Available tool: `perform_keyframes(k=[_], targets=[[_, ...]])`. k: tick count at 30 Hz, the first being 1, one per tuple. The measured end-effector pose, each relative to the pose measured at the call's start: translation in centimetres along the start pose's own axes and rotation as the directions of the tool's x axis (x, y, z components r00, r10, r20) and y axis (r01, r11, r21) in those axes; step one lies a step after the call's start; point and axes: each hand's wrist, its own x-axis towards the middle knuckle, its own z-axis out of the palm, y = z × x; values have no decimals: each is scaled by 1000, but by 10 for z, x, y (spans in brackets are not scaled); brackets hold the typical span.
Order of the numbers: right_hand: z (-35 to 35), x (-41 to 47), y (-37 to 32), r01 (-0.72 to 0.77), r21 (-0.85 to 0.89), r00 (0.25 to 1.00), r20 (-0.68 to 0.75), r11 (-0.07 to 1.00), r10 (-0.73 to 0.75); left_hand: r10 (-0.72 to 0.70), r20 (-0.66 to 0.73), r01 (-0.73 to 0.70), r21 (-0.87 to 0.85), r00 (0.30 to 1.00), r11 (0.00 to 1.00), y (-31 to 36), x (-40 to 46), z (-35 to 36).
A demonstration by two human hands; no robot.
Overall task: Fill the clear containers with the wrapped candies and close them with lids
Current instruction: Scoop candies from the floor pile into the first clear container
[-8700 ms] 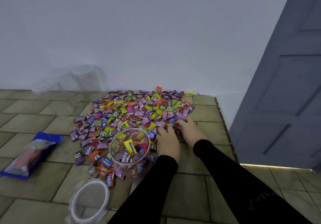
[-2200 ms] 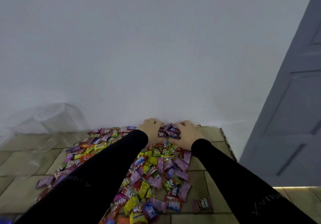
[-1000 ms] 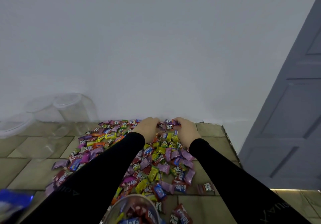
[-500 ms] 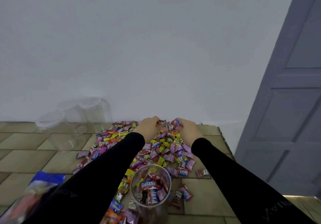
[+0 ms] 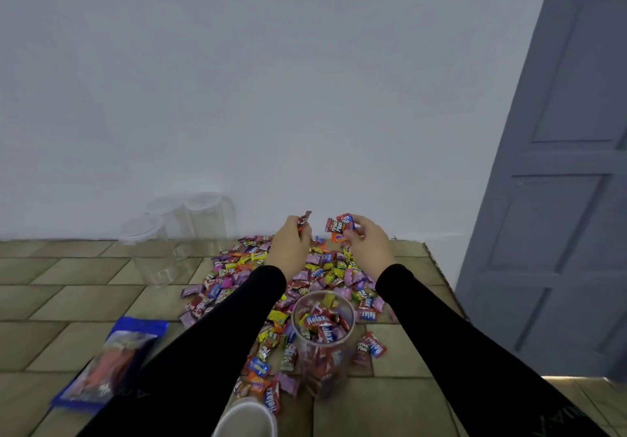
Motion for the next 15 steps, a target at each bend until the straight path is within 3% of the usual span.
perform_keyframes(k=[8, 15], targets=[[13, -47, -13, 15, 293, 988, -151, 956, 31, 1, -146, -44, -296, 989, 954, 16, -49, -8], [30, -70, -5, 15, 451, 950, -284, 892, 127, 46, -171, -111, -393, 984, 913, 16, -92, -11]])
